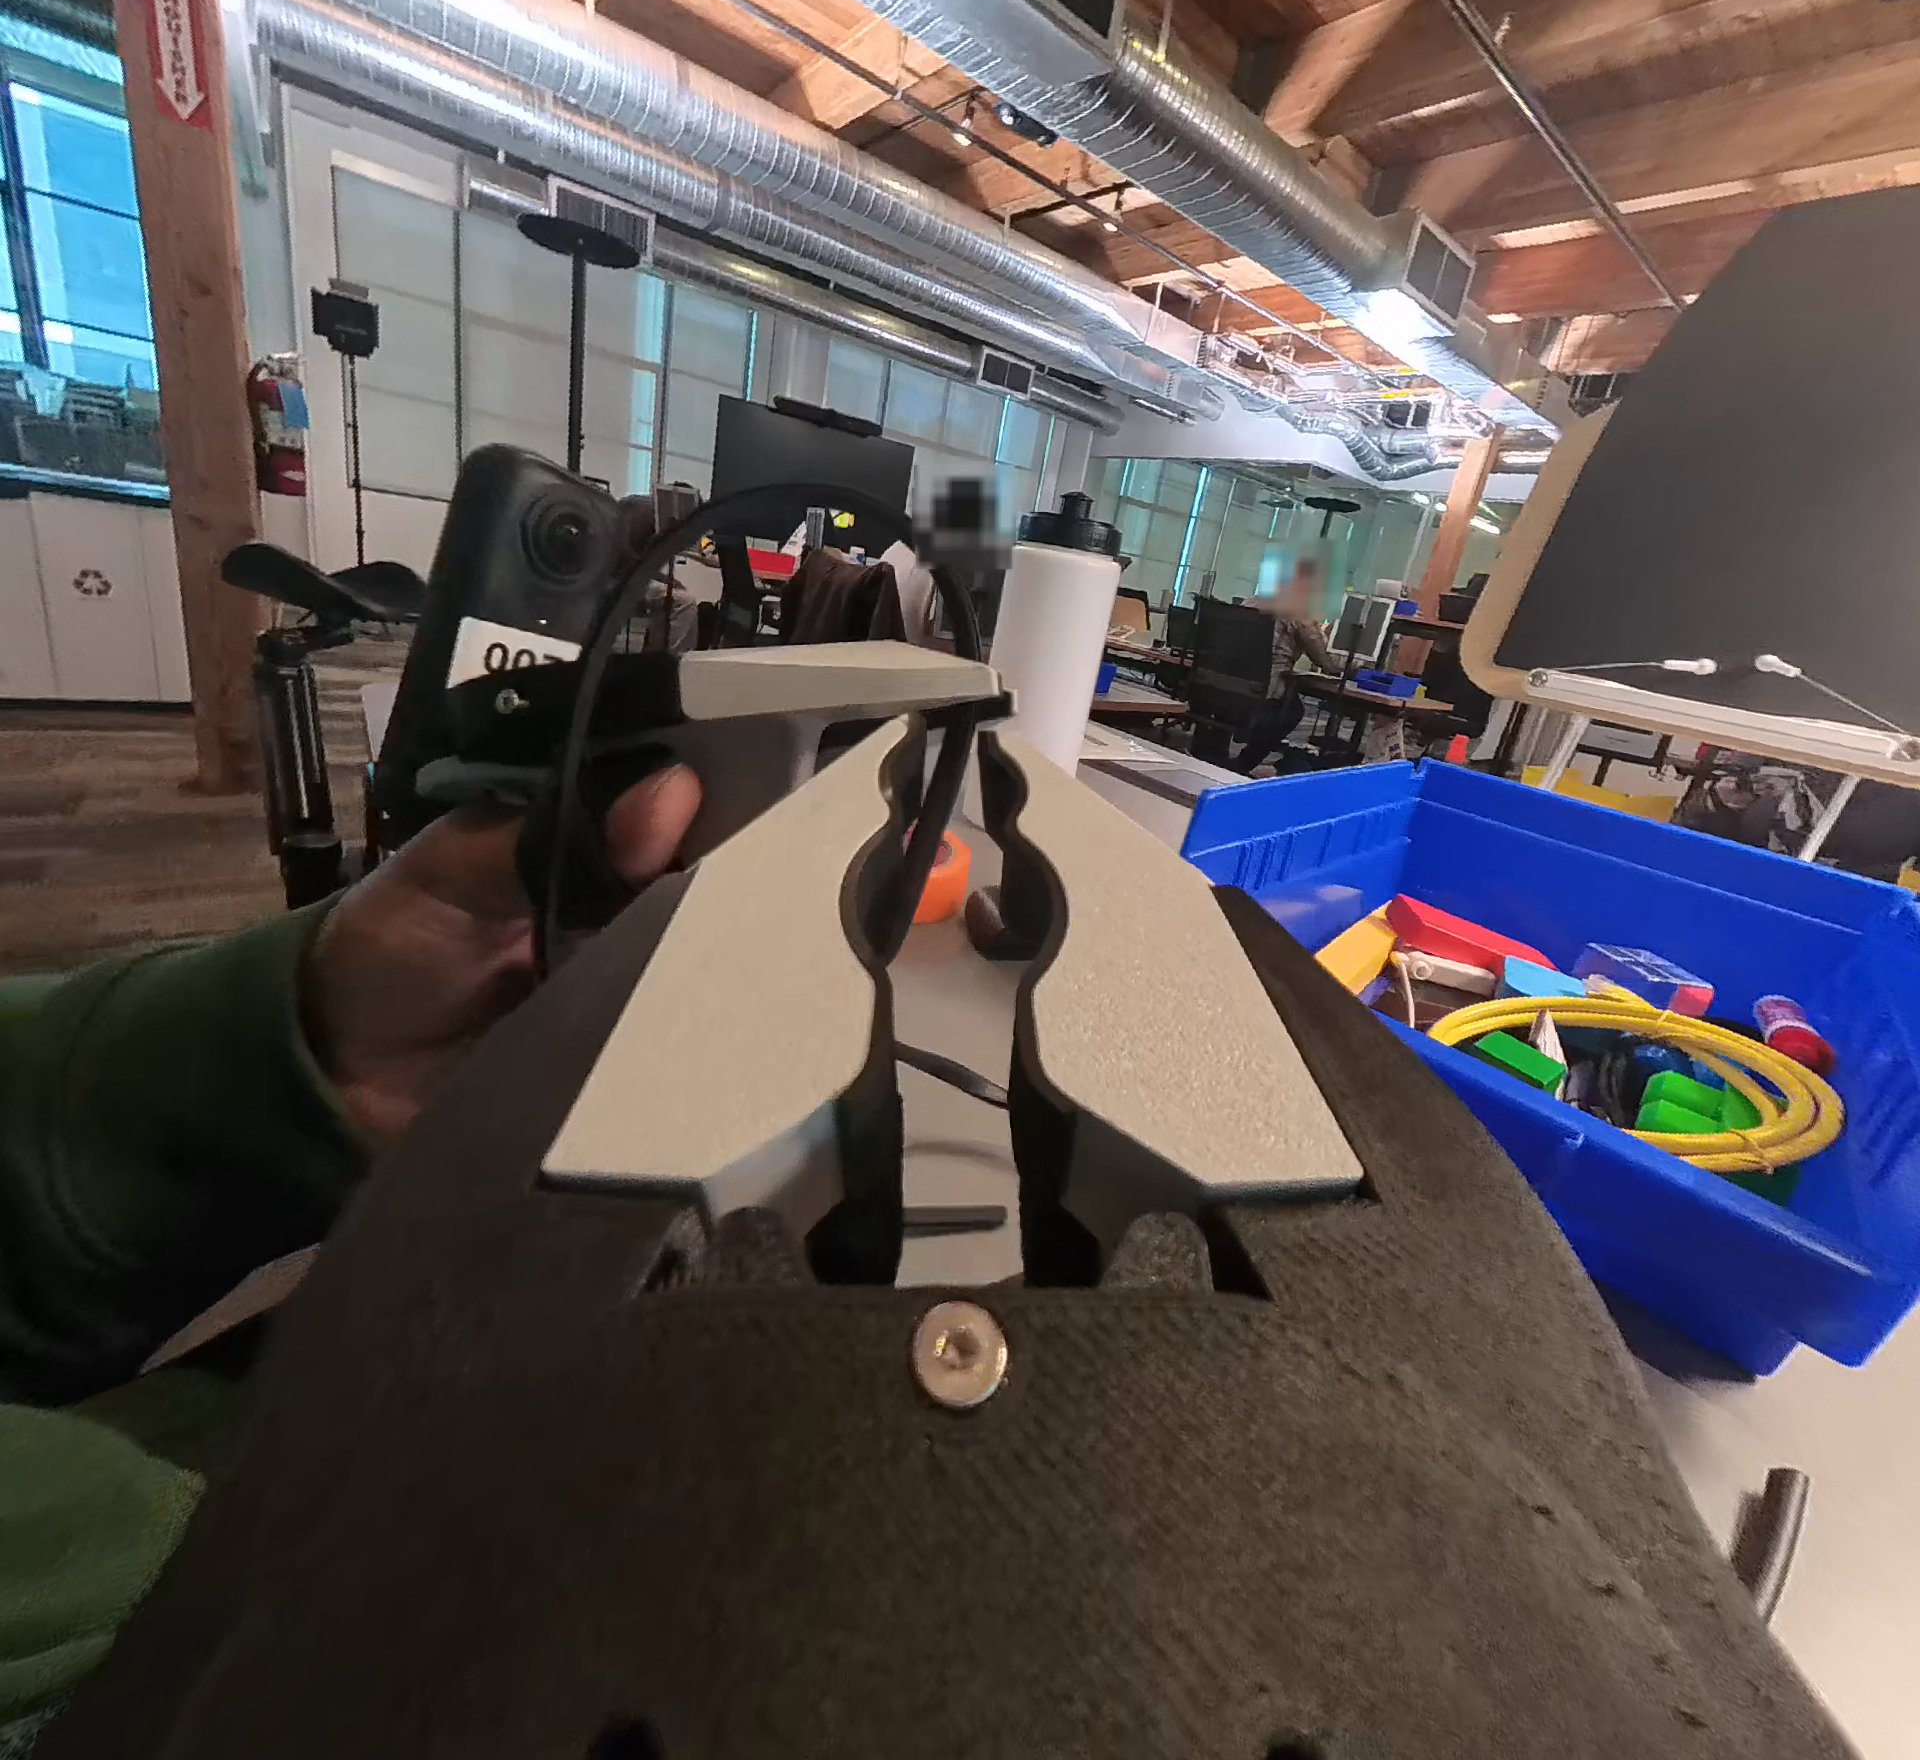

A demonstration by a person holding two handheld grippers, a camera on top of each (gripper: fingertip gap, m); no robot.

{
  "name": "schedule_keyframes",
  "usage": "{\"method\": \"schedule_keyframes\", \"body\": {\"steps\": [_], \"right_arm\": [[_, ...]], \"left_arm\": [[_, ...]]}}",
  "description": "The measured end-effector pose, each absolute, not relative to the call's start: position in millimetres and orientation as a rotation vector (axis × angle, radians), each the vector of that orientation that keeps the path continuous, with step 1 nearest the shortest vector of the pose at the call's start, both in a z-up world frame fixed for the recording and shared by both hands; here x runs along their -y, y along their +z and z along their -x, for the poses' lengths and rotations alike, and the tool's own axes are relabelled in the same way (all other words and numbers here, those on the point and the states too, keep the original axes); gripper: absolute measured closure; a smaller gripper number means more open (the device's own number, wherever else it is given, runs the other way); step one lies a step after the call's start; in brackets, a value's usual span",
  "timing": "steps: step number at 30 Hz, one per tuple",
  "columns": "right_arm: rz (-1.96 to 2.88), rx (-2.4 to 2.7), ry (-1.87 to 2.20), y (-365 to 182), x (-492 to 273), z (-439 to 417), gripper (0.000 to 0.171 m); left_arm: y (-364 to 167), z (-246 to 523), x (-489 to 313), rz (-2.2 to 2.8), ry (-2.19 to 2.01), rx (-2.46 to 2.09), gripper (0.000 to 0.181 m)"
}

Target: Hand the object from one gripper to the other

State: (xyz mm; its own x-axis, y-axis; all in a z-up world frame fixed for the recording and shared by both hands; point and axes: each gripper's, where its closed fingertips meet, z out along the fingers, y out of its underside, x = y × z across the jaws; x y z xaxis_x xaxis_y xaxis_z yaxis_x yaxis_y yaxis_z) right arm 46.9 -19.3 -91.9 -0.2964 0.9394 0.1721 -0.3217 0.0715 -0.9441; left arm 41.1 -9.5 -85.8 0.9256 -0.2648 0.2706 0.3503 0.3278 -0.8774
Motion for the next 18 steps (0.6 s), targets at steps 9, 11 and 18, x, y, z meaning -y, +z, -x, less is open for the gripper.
{"method": "schedule_keyframes", "body": {"steps": [9,11,18], "right_arm": [[0.692,1.284,1.461,-94.1,24.5,-46.6,0.161],[0.684,1.290,1.453,-94.7,26.1,-46.8,0.161],[0.709,1.277,1.446,-94.5,21.6,-45.5,0.165]], "left_arm": [[-80.9,-52.2,13.3,1.136,-0.373,0.011,0.178],[-80.2,-53.2,13.9,1.130,-0.369,0.004,0.178],[-80.5,-56.4,13.3,1.133,-0.381,-0.005,0.177]]}}
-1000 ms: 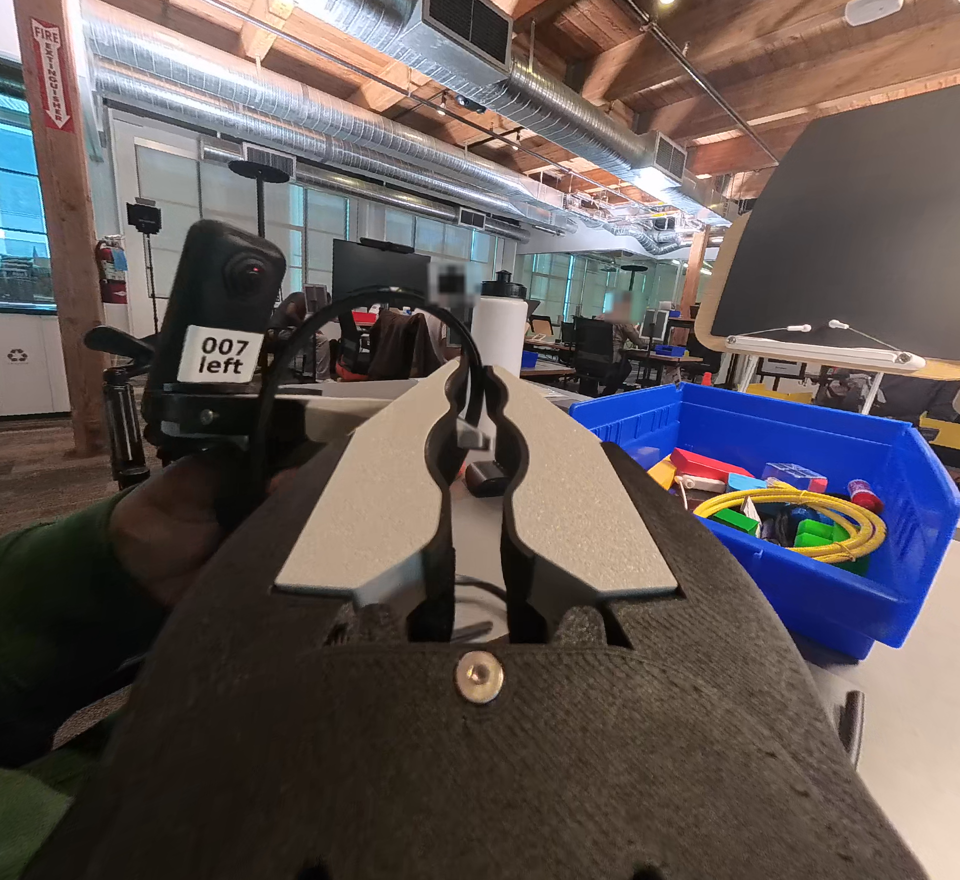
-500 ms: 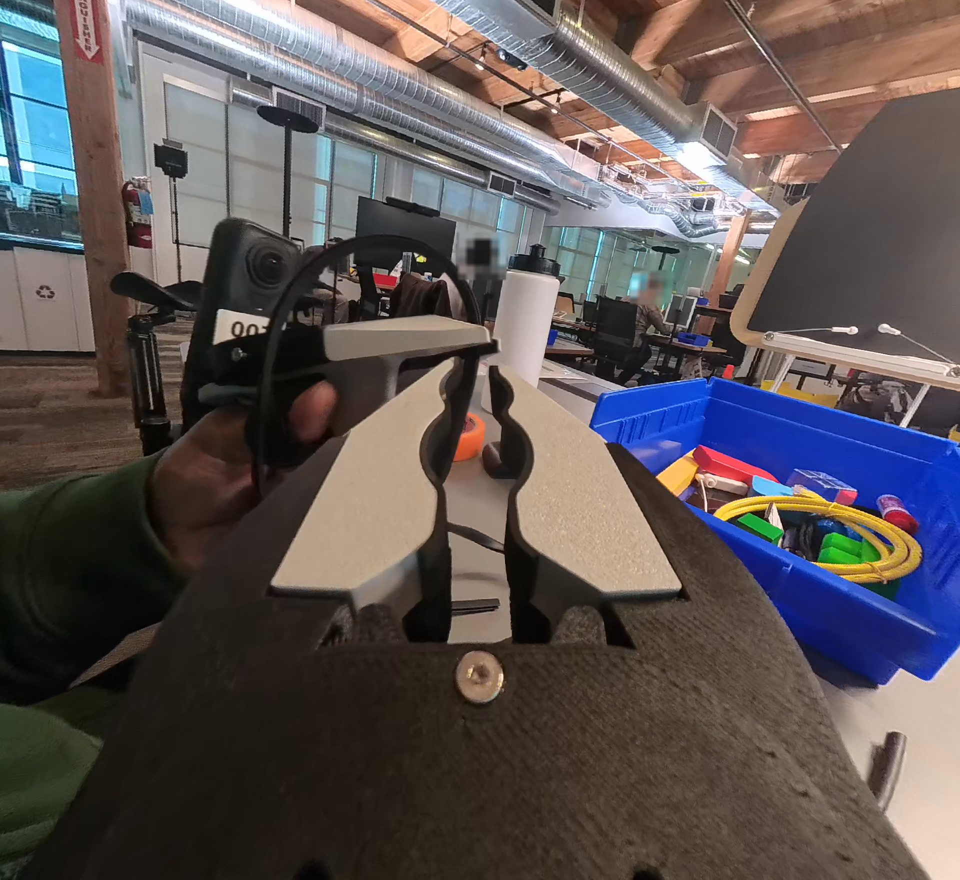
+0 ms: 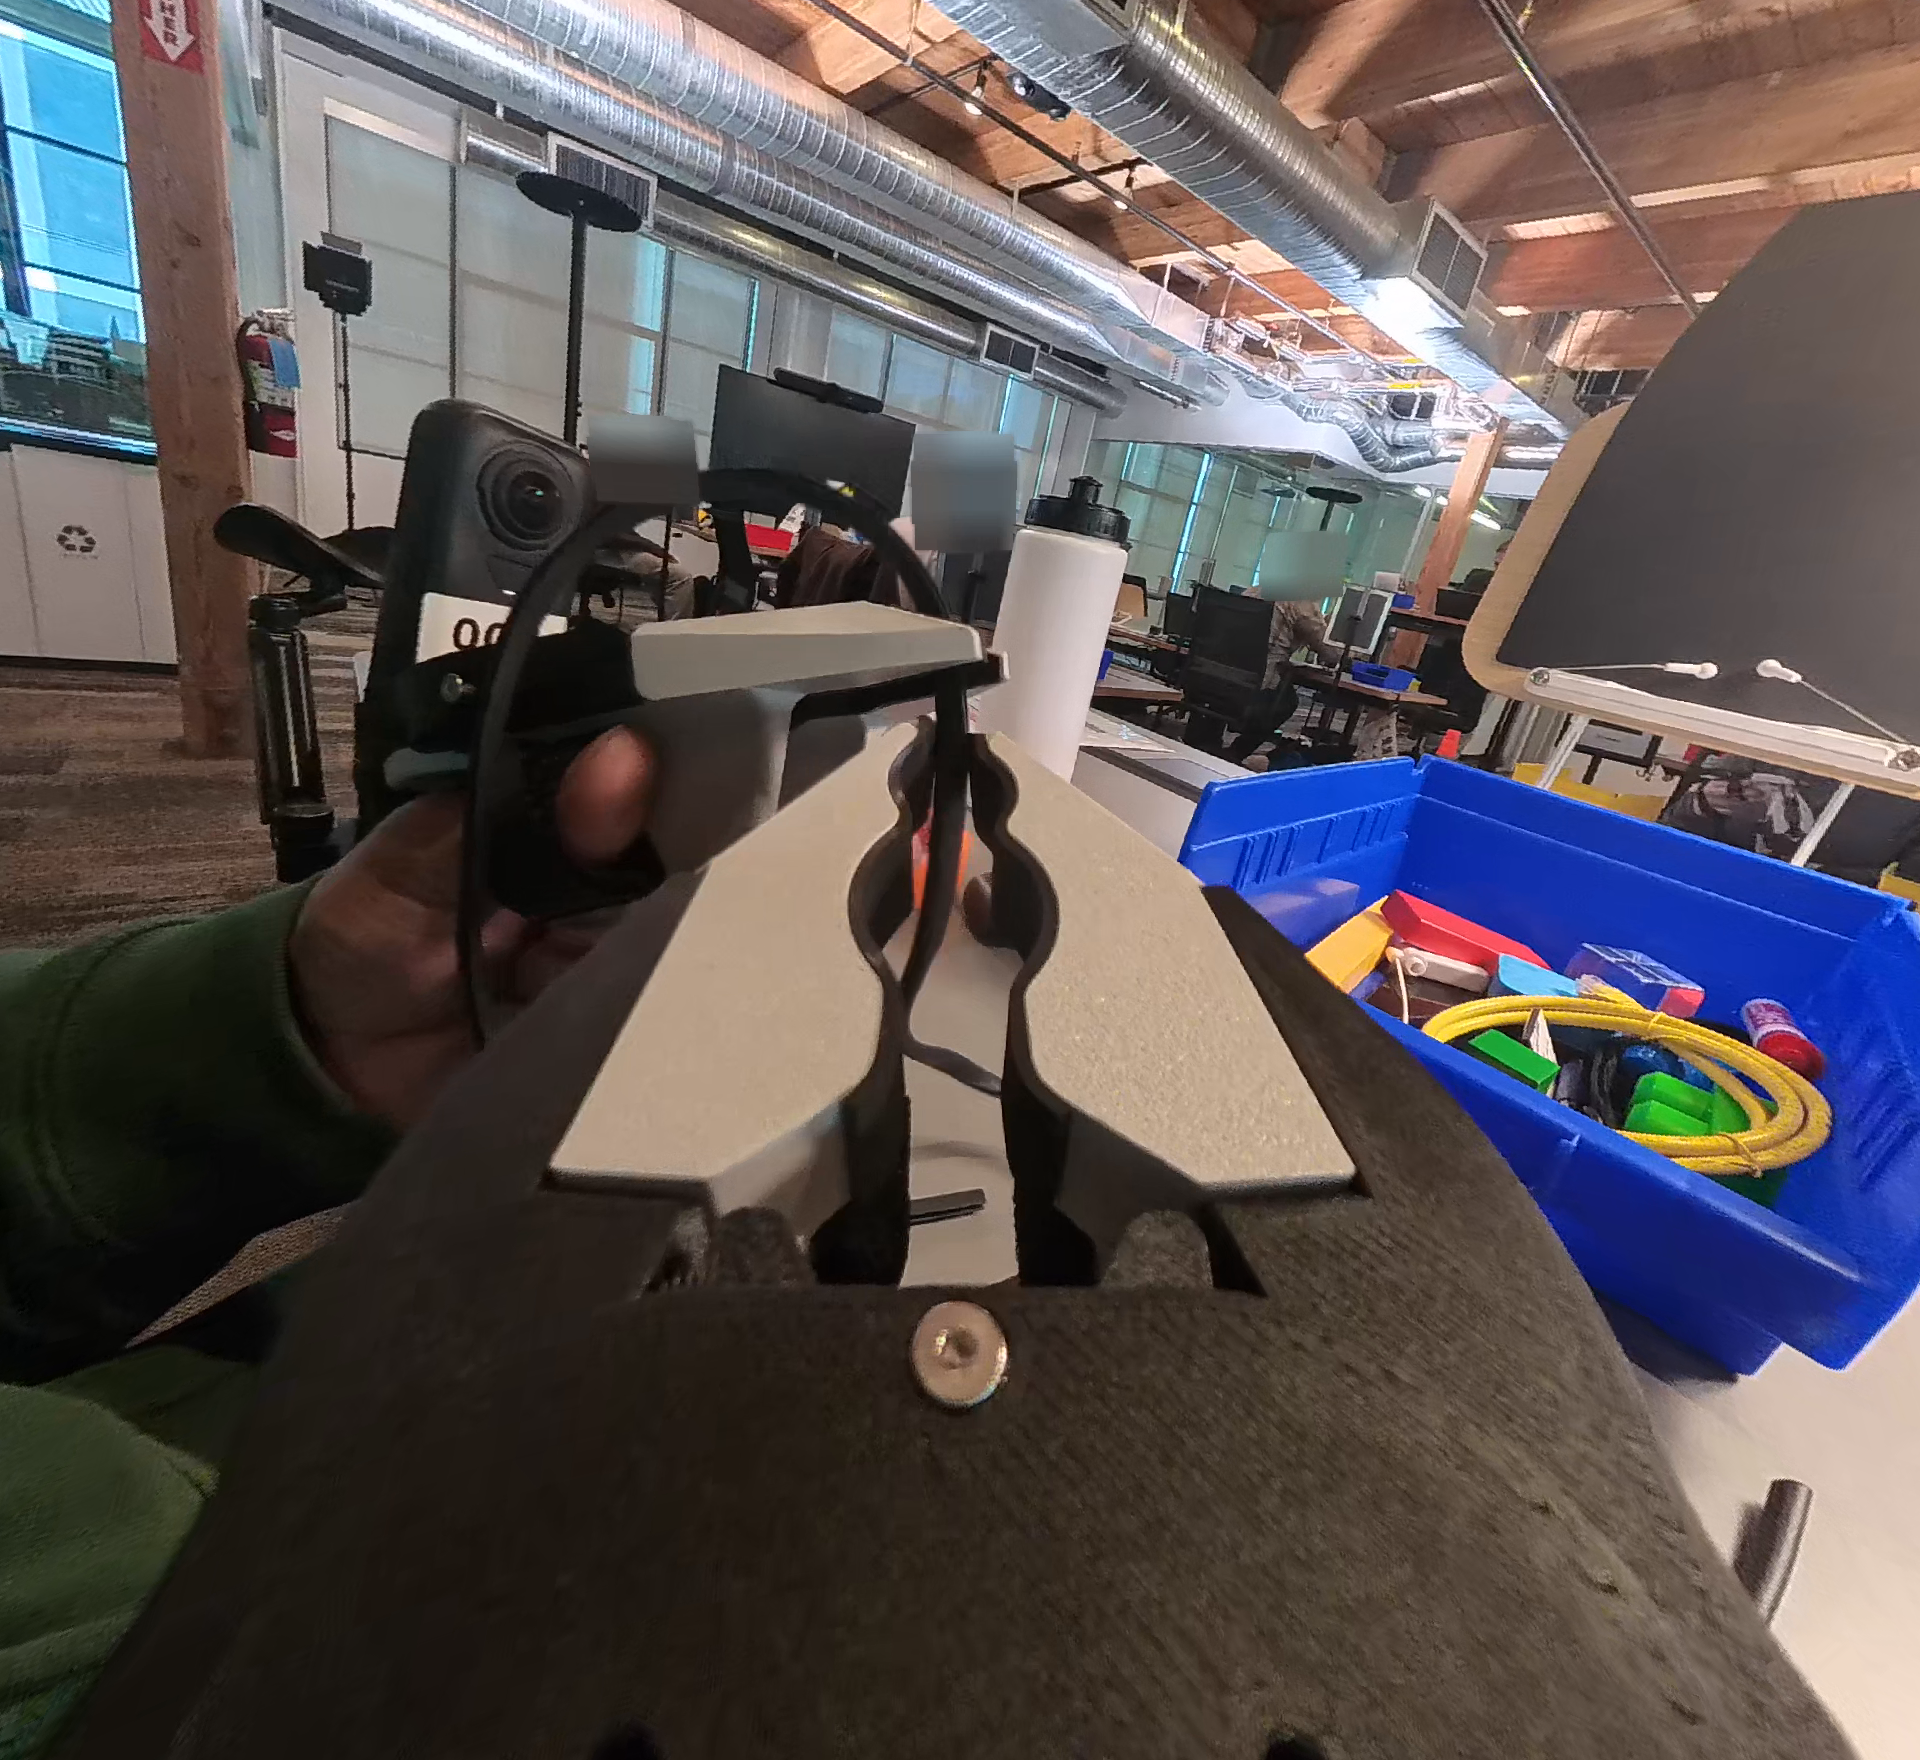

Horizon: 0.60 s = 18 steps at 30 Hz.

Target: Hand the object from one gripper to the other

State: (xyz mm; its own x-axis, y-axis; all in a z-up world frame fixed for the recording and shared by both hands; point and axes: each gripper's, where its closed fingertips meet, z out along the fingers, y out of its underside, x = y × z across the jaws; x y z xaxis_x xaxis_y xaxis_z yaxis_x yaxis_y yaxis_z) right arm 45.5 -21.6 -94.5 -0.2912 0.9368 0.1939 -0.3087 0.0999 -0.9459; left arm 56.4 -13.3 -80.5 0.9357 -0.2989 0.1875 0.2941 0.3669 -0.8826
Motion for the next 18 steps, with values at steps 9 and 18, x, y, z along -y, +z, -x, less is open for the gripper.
{"method": "schedule_keyframes", "body": {"steps": [9,18], "right_arm": [[0.807,1.177,1.493,-88.9,0.8,-44.1,0.166],[0.802,1.185,1.488,-89.4,2.3,-43.7,0.166]], "left_arm": [[-93.7,-39.4,3.8,1.268,-0.350,0.073,0.162],[-116.0,-48.5,-1.3,1.472,-0.076,-0.138,0.159]]}}
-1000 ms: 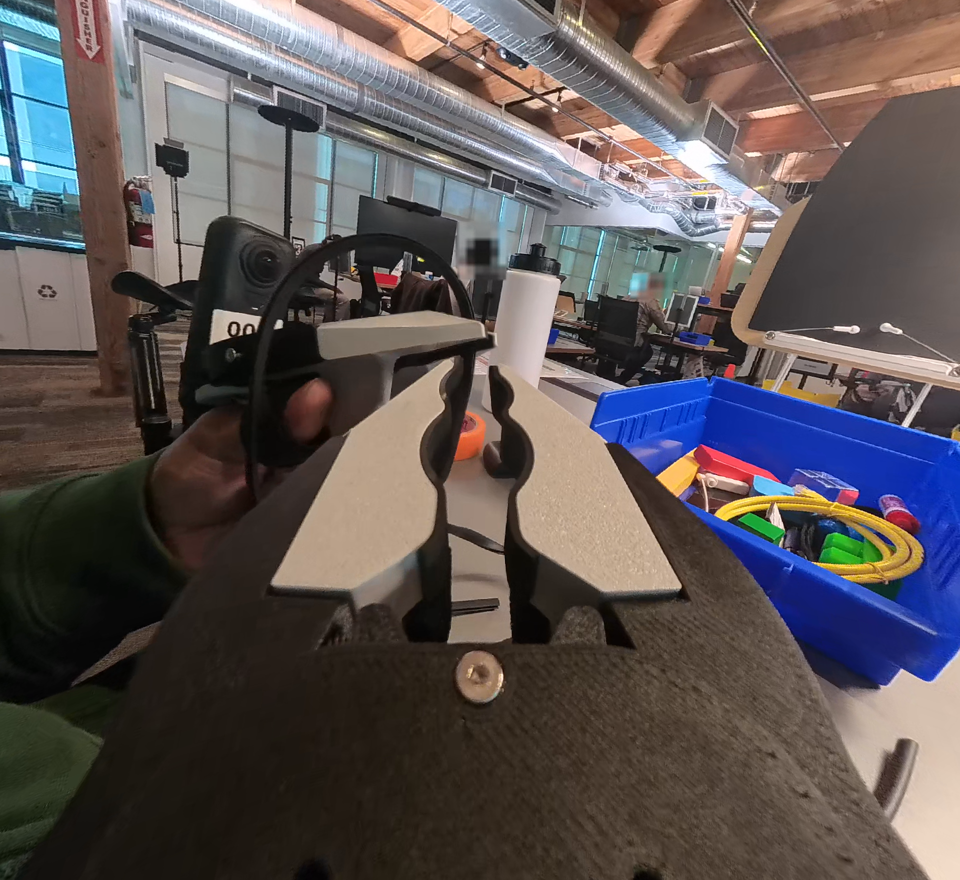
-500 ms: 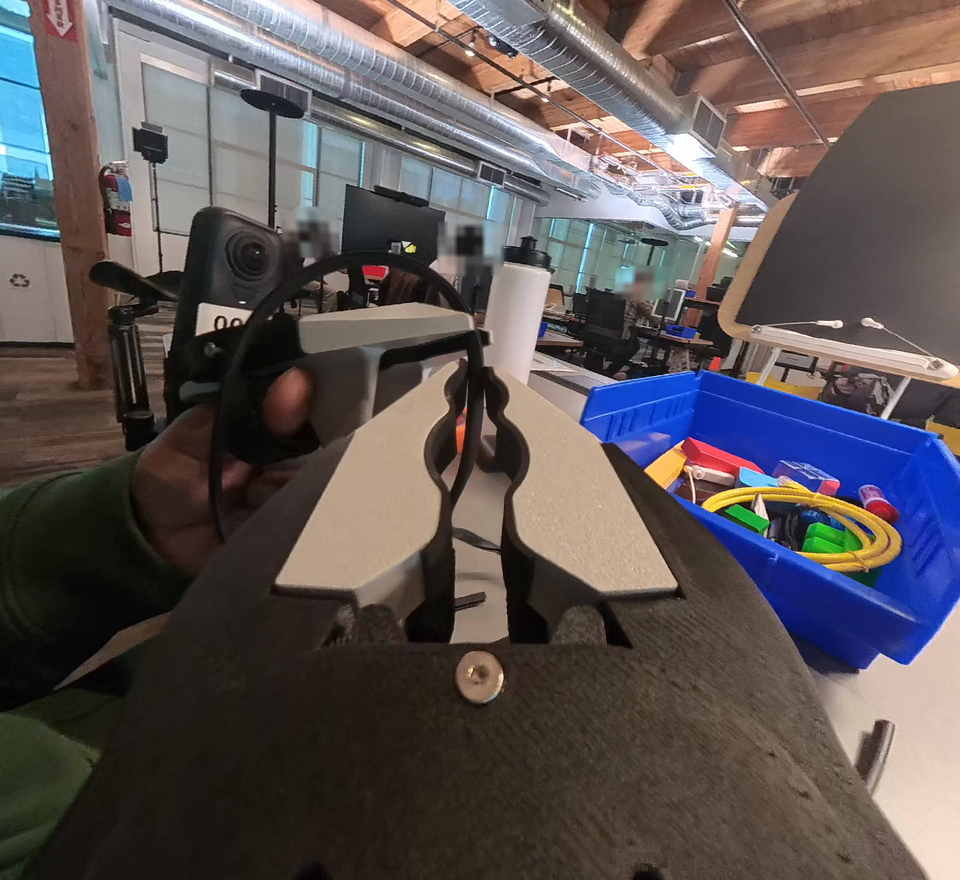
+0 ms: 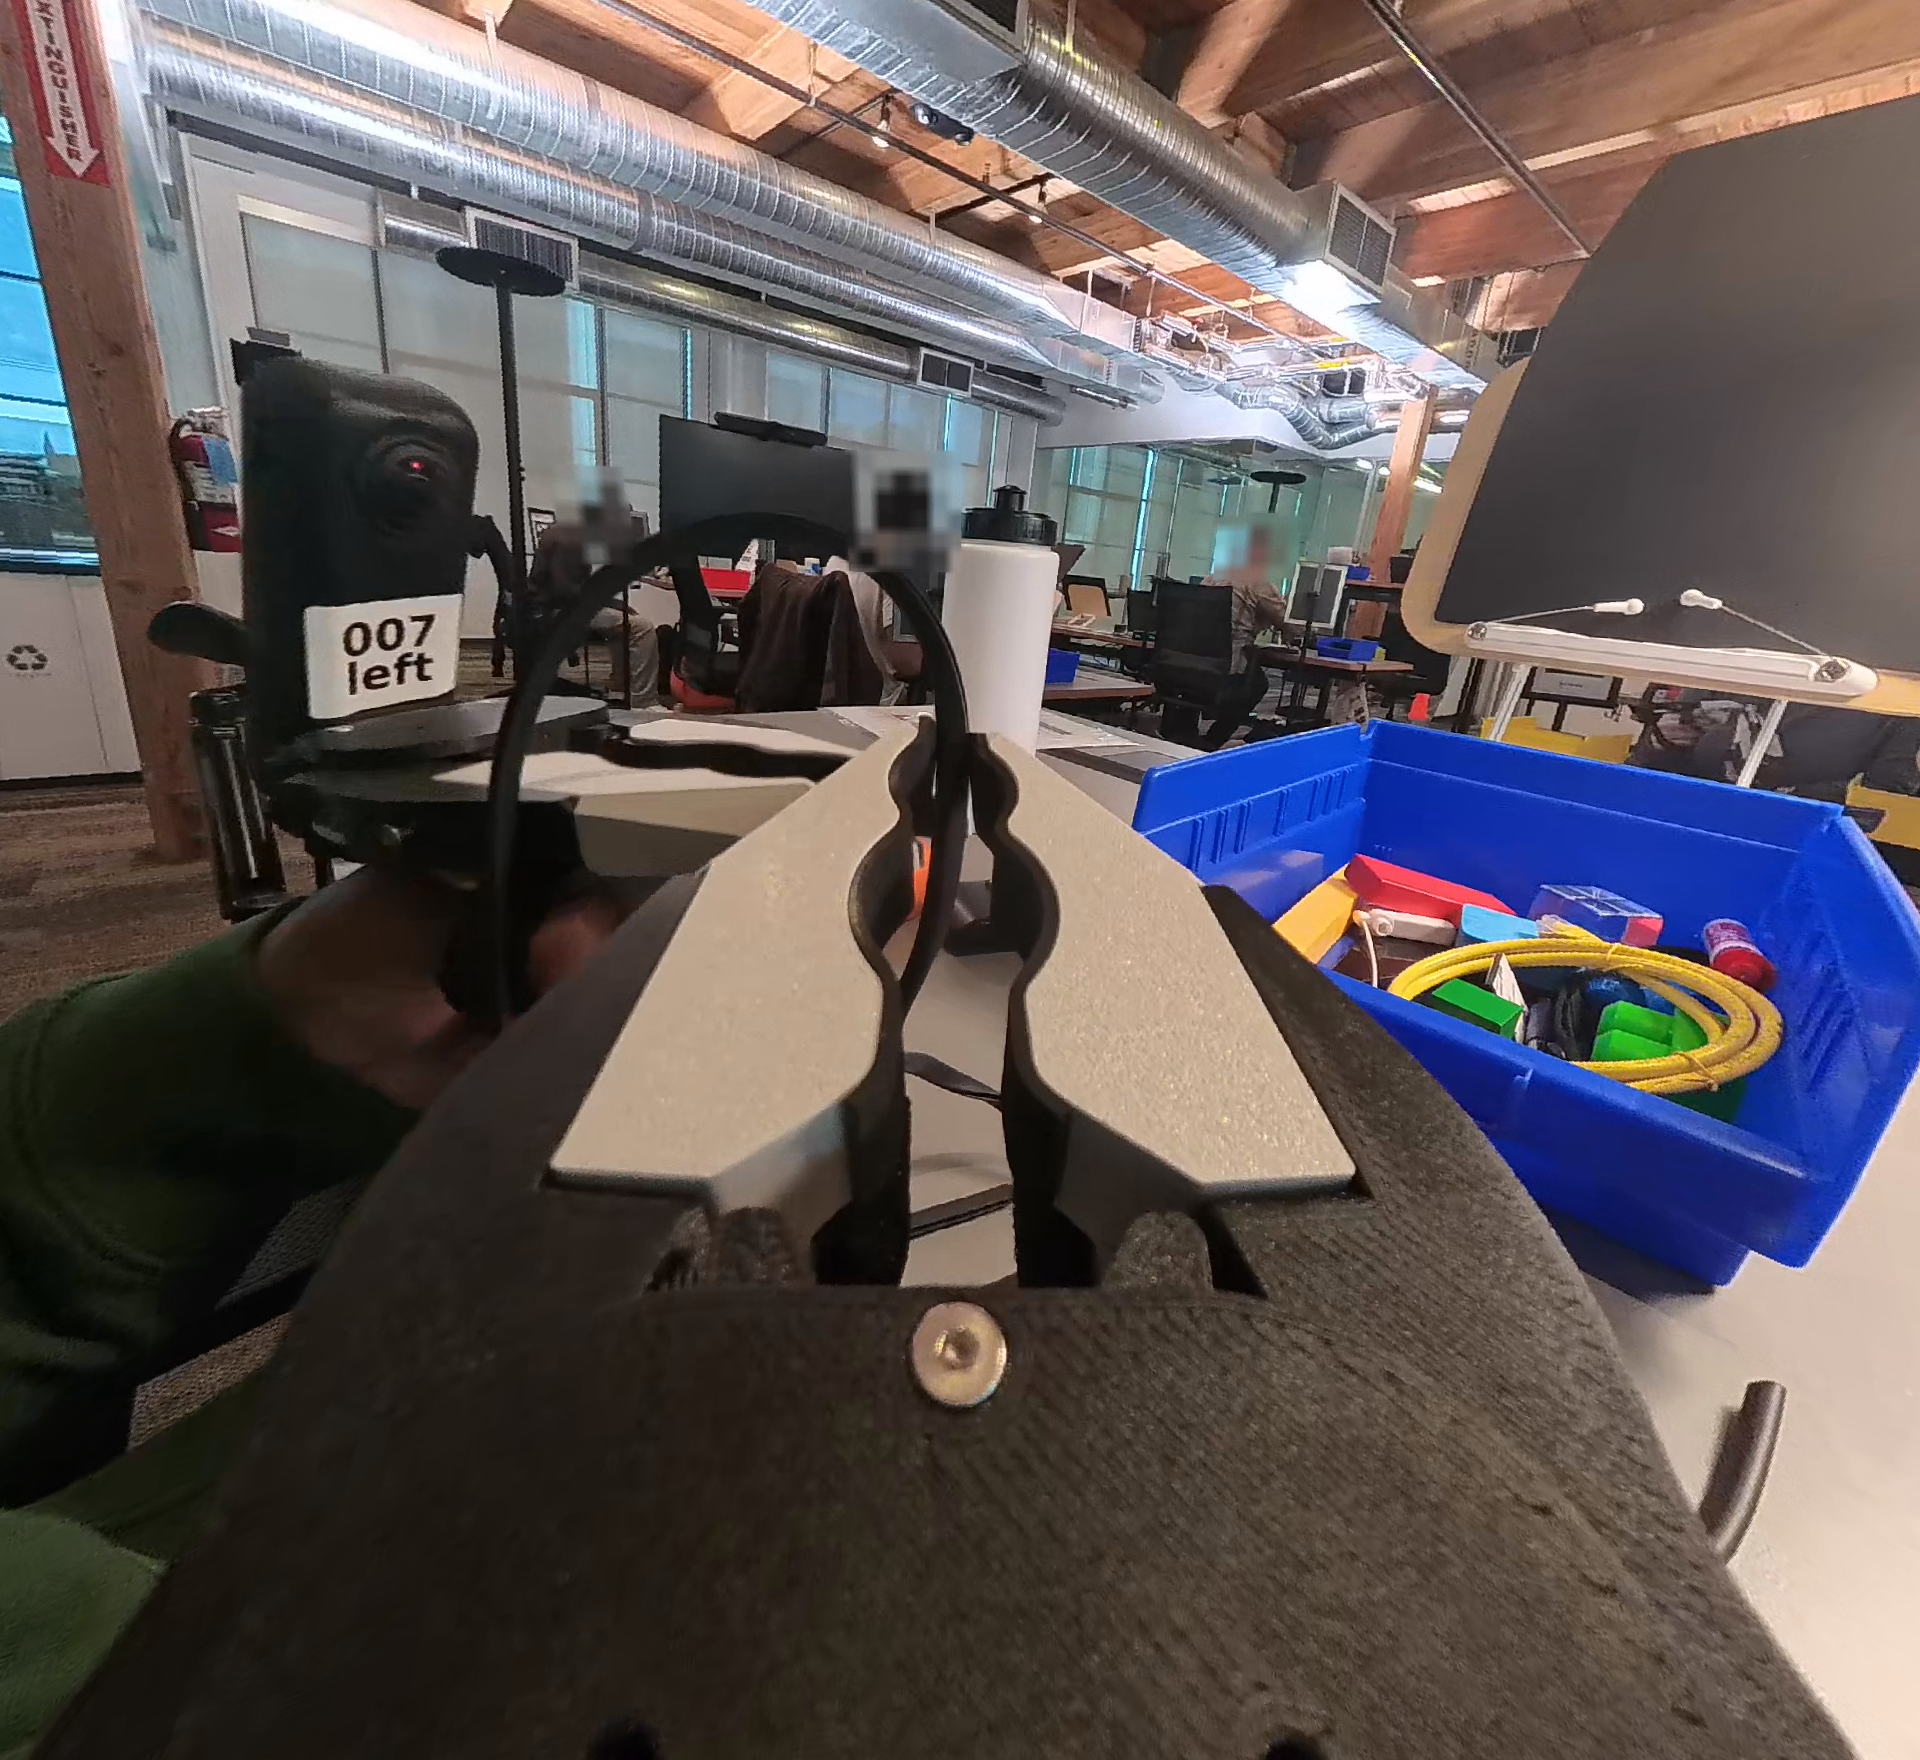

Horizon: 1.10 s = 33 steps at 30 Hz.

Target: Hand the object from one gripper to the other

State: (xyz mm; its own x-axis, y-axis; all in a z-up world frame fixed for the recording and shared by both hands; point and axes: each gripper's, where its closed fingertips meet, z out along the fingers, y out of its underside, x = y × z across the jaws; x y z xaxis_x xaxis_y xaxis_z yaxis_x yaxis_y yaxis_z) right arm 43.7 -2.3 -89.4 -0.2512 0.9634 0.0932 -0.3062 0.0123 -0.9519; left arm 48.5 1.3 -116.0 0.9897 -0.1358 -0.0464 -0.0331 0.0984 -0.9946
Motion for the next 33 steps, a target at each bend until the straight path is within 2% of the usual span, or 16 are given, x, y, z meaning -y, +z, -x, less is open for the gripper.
{"method": "schedule_keyframes", "body": {"steps": [14,16,18,30,33], "right_arm": [[0.760,1.216,1.477,-90.5,10.1,-45.0,0.165],[0.756,1.218,1.476,-90.5,10.7,-45.3,0.165],[0.756,1.214,1.476,-90.2,10.4,-45.4,0.165],[0.759,1.210,1.479,-90.0,9.7,-45.4,0.164],[0.765,1.206,1.473,-90.1,8.7,-44.8,0.158]], "left_arm": [[-131.8,-64.4,-9.0,1.595,-0.089,-0.201,0.158],[-132.6,-63.8,-9.9,1.601,-0.071,-0.198,0.162],[-131.9,-63.5,-9.4,1.595,-0.064,-0.198,0.175],[-130.3,-59.5,-9.1,1.586,-0.056,-0.171,0.175],[-127.1,-54.1,-7.8,1.564,-0.063,-0.135,0.175]]}}
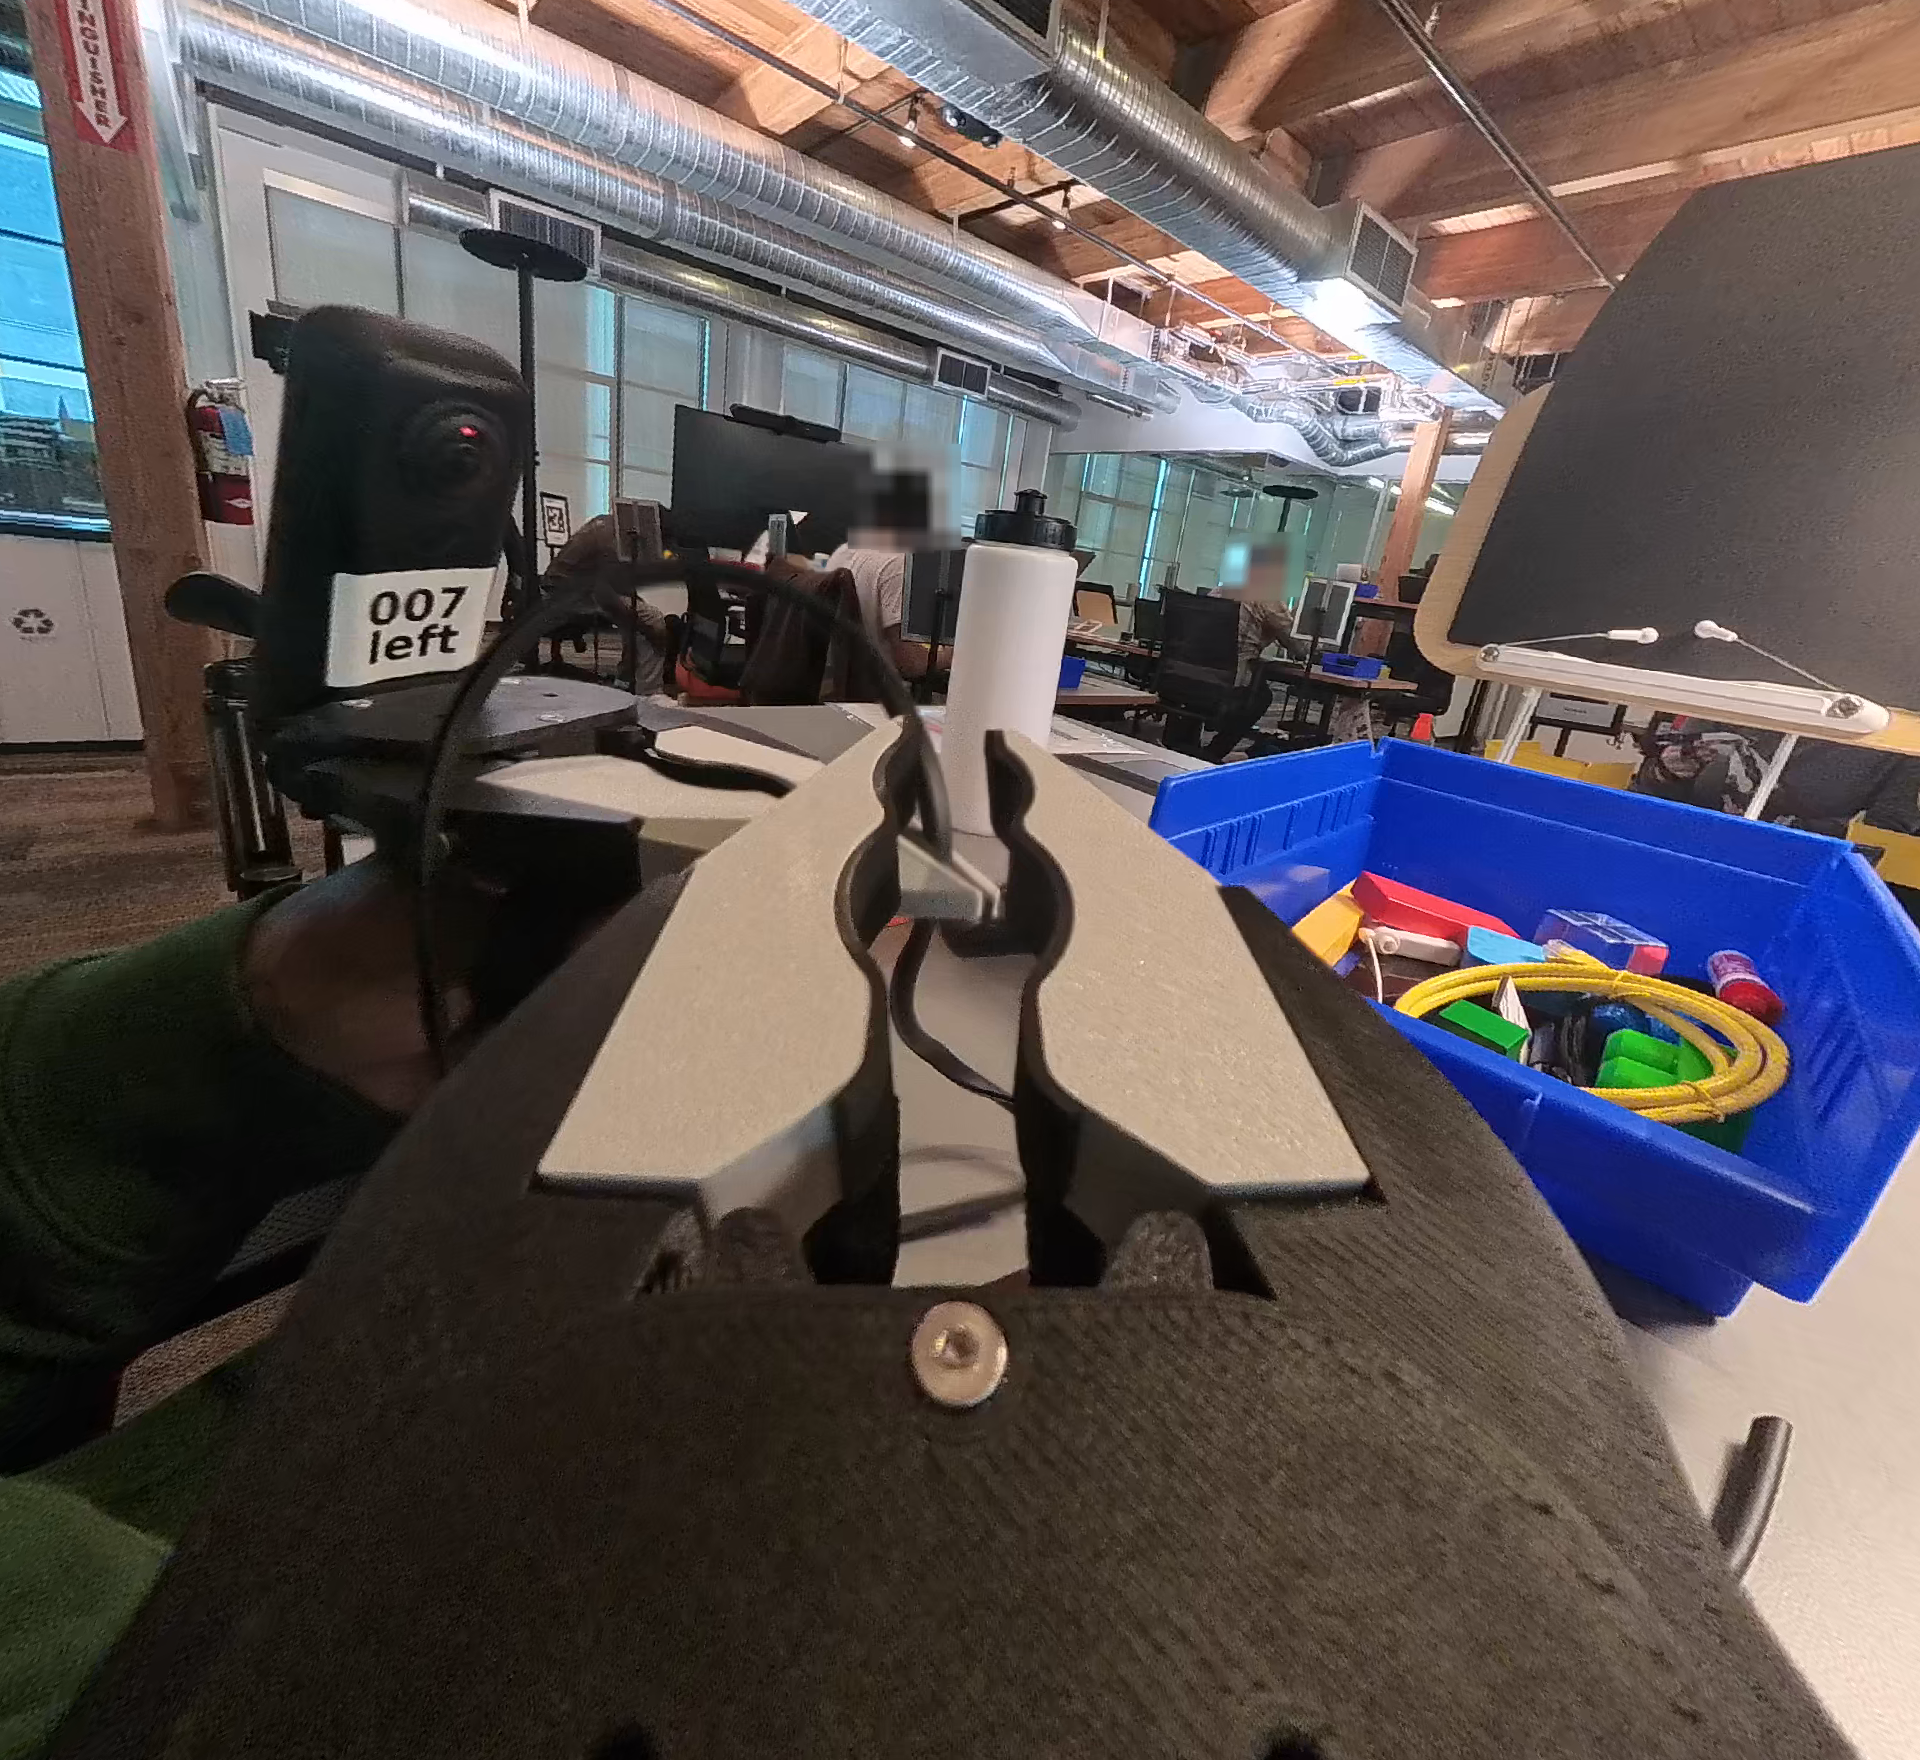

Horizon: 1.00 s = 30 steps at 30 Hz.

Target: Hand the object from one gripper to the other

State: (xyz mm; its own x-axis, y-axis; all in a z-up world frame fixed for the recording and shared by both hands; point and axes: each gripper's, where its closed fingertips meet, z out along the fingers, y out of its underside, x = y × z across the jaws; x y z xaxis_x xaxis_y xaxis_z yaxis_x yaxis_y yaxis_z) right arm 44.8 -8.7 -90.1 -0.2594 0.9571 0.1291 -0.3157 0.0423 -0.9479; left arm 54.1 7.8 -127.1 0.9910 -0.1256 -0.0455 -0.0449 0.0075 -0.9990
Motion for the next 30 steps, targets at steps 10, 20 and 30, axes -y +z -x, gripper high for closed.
{"method": "schedule_keyframes", "body": {"steps": [10,20,30], "right_arm": [[0.759,1.242,1.448,-93.4,13.1,-42.7,0.153],[0.691,1.334,1.412,-100.0,29.0,-43.0,0.153],[0.787,1.221,1.400,-94.1,5.7,-40.7,0.169]], "left_arm": [[-104.9,-29.8,5.7,1.385,-0.162,0.018,0.175],[-90.7,-56.2,12.3,1.257,-0.259,-0.095,0.175],[-90.1,-62.3,9.4,1.241,-0.246,-0.105,0.172]]}}
